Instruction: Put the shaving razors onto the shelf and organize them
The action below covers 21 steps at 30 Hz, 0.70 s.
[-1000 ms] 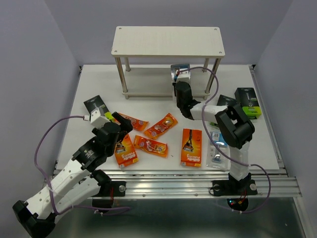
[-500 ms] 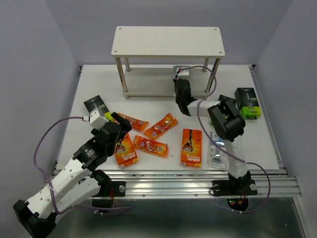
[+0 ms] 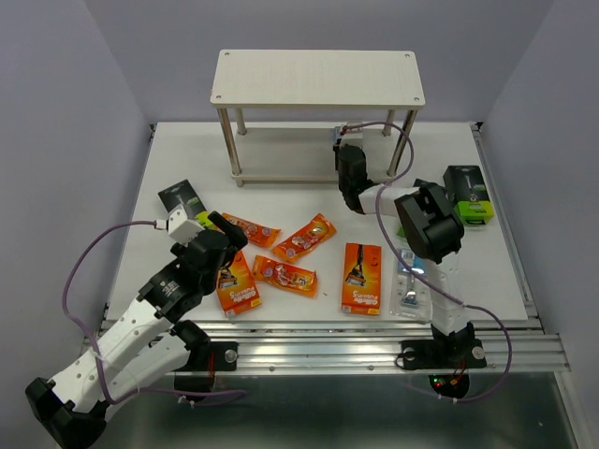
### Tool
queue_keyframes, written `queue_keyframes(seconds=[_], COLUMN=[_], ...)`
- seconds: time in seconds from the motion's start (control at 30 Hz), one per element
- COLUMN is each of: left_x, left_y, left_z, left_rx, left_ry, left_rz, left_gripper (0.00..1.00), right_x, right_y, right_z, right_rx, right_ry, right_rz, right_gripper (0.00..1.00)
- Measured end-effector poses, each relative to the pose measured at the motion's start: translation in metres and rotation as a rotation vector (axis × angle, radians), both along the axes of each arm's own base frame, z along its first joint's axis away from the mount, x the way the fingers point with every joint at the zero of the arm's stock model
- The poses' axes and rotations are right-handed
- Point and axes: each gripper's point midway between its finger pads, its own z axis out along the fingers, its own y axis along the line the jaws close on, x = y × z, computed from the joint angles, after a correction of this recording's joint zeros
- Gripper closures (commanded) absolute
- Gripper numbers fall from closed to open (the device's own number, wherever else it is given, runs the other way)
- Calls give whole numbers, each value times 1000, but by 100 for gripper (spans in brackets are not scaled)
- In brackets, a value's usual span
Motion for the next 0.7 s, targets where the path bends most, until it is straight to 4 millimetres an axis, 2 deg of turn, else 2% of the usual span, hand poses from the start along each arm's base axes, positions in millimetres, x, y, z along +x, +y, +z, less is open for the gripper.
queue_keyframes(seconds=[0.33,0.7], left_x=[1,1], left_y=[0,1], left_z=[-3,-2], left_rx=[8,7], left_ry=[9,7], left_rz=[3,8], left_gripper=[1,1], right_x=[3,5], right_y=[-8,-38], right_z=[-1,-2], right_rx=[2,6], right_ry=[3,4], right_rz=[-7,-68], right_gripper=[89,89])
